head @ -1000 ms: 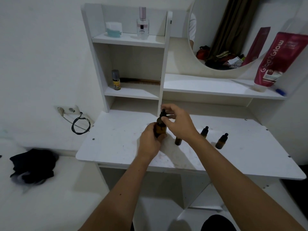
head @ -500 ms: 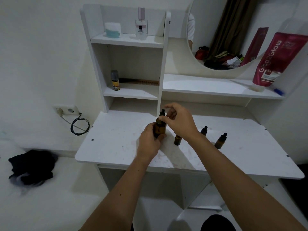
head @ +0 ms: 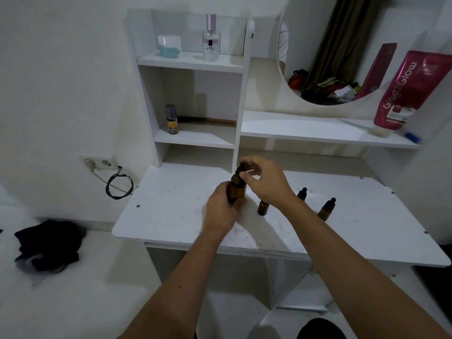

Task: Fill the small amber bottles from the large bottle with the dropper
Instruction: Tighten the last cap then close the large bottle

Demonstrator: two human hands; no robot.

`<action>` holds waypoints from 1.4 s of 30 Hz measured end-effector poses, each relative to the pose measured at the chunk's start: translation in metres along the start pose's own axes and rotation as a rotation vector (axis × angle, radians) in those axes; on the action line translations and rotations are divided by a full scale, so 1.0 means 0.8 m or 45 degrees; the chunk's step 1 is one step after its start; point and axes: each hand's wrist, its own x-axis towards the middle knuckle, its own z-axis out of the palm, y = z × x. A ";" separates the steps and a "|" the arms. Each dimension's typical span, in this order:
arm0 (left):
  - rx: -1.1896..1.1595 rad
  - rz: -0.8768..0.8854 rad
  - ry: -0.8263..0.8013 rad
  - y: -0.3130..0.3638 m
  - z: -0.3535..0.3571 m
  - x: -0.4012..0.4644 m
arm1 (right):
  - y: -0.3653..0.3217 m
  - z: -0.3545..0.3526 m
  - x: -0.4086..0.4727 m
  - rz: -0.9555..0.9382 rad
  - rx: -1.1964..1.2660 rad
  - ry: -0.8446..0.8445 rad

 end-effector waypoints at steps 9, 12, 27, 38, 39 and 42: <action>0.026 -0.022 -0.006 0.003 0.000 0.000 | 0.000 0.001 -0.002 -0.012 0.032 0.024; 0.031 -0.025 -0.005 0.003 0.001 0.000 | 0.000 0.002 -0.001 0.036 0.026 0.062; 0.033 -0.054 -0.023 0.008 -0.002 -0.003 | -0.003 0.003 0.002 -0.017 -0.049 0.007; 0.048 -0.033 -0.005 0.013 -0.003 -0.006 | 0.002 0.014 -0.002 -0.006 -0.051 0.077; 0.051 -0.037 -0.006 0.015 -0.004 -0.007 | 0.002 0.015 -0.004 -0.016 -0.066 0.081; 0.028 -0.035 -0.003 0.016 -0.007 -0.010 | 0.002 0.018 -0.013 -0.043 -0.143 0.075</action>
